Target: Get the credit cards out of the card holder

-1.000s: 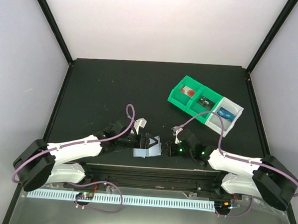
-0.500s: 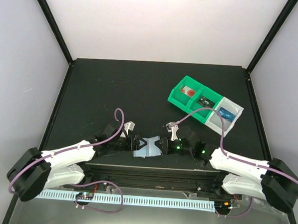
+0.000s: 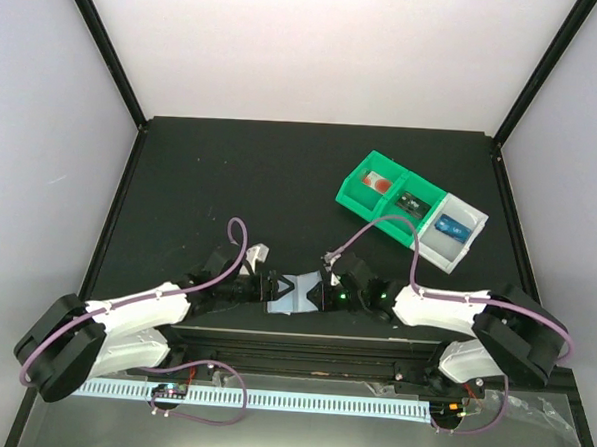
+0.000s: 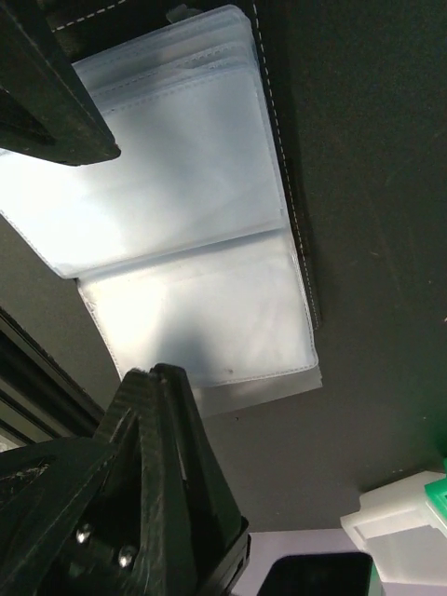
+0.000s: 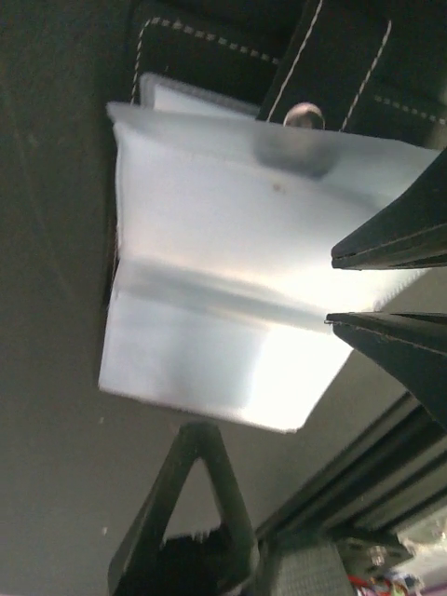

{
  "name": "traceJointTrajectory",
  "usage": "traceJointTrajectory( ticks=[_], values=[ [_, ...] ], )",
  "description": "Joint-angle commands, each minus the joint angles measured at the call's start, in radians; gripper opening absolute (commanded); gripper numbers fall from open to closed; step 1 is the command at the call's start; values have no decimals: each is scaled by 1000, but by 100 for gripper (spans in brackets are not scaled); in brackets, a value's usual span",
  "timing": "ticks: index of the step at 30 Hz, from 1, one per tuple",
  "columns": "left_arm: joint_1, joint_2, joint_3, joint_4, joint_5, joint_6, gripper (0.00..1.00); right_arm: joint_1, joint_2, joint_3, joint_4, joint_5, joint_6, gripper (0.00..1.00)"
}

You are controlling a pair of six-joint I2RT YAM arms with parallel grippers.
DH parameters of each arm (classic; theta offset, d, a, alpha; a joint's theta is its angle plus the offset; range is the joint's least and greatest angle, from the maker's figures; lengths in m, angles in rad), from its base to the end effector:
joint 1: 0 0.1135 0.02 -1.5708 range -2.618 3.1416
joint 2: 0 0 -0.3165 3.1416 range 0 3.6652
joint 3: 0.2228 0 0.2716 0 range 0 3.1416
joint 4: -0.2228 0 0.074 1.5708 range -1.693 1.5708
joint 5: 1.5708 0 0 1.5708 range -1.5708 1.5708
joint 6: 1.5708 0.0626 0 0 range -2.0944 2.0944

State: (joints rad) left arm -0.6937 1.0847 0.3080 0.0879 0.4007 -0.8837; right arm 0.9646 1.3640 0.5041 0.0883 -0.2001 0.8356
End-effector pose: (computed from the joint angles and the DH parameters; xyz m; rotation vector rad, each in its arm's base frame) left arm 0.1418 -0.1497 0.1668 0.0014 2.5336 -1.2055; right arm 0.1438 0.2293 0.1673 -0.2783 2.5939 1.0250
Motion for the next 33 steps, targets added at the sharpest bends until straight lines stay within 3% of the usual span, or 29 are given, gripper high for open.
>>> traceJointTrajectory(
  ticks=[1, 33],
  values=[
    [11, 14, 3, 32, 7, 1, 82, 5, 40, -25, 19, 50, -8, 16],
    [12, 43, 40, -47, -22, 24, 84, 6, 87, -65, 42, 84, 20, 16]
  ],
)
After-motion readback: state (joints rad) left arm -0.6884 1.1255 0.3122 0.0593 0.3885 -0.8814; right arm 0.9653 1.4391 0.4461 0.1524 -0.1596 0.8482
